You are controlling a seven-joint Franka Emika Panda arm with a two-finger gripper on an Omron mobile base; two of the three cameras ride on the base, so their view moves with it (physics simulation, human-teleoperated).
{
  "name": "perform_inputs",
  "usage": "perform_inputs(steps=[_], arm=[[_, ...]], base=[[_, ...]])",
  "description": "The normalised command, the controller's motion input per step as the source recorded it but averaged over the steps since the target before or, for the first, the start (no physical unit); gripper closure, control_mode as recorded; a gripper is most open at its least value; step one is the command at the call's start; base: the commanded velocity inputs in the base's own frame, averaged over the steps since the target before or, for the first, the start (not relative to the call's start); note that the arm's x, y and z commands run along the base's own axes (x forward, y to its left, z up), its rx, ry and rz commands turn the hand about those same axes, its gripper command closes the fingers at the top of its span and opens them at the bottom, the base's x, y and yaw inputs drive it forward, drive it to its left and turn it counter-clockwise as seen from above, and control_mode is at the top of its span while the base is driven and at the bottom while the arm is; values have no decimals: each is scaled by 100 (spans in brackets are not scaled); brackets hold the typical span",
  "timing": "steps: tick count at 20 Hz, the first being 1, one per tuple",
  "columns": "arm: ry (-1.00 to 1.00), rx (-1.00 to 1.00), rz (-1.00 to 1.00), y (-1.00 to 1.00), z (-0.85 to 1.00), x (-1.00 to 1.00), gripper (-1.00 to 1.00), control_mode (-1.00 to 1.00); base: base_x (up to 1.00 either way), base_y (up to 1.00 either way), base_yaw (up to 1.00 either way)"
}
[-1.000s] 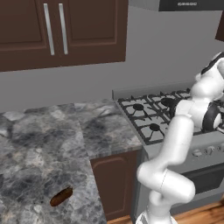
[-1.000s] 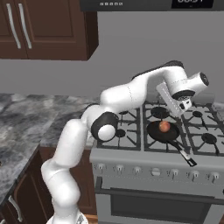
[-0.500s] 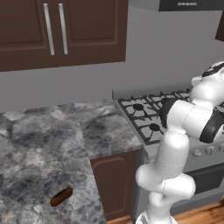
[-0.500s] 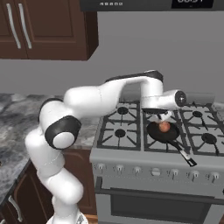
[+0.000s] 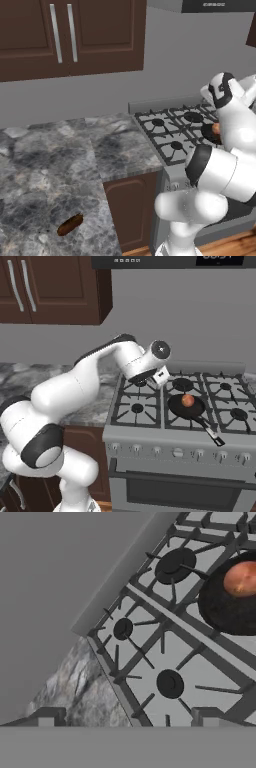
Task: Put the onion and sweet potato in the pan. Then turn on the front center burner and set the heat to medium.
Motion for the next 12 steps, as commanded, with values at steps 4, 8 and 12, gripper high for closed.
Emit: perform_inputs(steps=[4, 8, 12], arm=[[33, -18, 0, 73, 17, -17, -100, -100], [20, -12, 0, 71, 3, -30, -100, -100], [14, -12, 0, 63, 13, -41, -100, -100]], base=[[0, 0, 0], [0, 0, 0], [0, 0, 0]])
